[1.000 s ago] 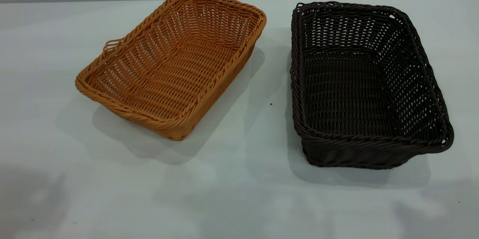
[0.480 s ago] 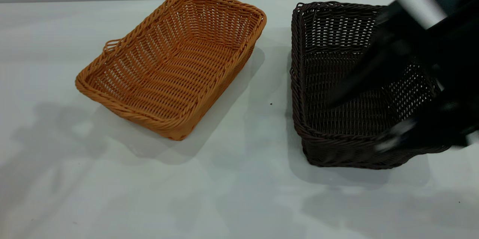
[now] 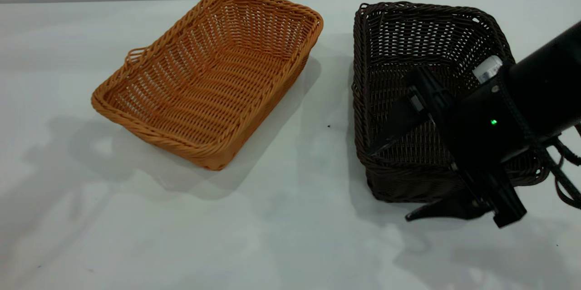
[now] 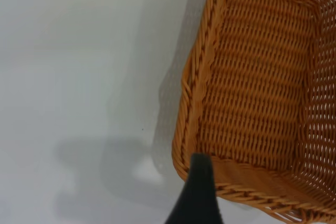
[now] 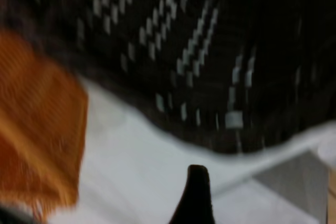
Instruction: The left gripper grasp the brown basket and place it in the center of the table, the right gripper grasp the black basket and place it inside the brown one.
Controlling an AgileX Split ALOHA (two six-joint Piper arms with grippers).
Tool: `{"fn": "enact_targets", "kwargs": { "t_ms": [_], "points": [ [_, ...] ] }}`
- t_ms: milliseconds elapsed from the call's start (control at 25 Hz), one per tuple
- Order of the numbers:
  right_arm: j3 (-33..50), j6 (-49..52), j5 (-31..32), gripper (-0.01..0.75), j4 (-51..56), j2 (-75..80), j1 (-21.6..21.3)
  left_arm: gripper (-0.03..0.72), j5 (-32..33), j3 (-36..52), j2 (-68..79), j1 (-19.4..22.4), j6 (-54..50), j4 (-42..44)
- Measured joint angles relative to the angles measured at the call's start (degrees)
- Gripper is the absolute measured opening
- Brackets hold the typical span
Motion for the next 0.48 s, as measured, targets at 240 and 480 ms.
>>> {"fn": "enact_targets", "kwargs": {
  "t_ms": [240,480],
  "points": [
    [-2.1,4.1,-6.4,0.585,0.5,0.4,0.2,0.591,-0.1,0.0,0.0,0.0,0.0,0.0],
    [-3.6,14.3,-14.3,0.585,0.6,3.5,4.2,0.591,-1.7,-0.9,0.8,0.0,0.0,0.0]
  ]
}}
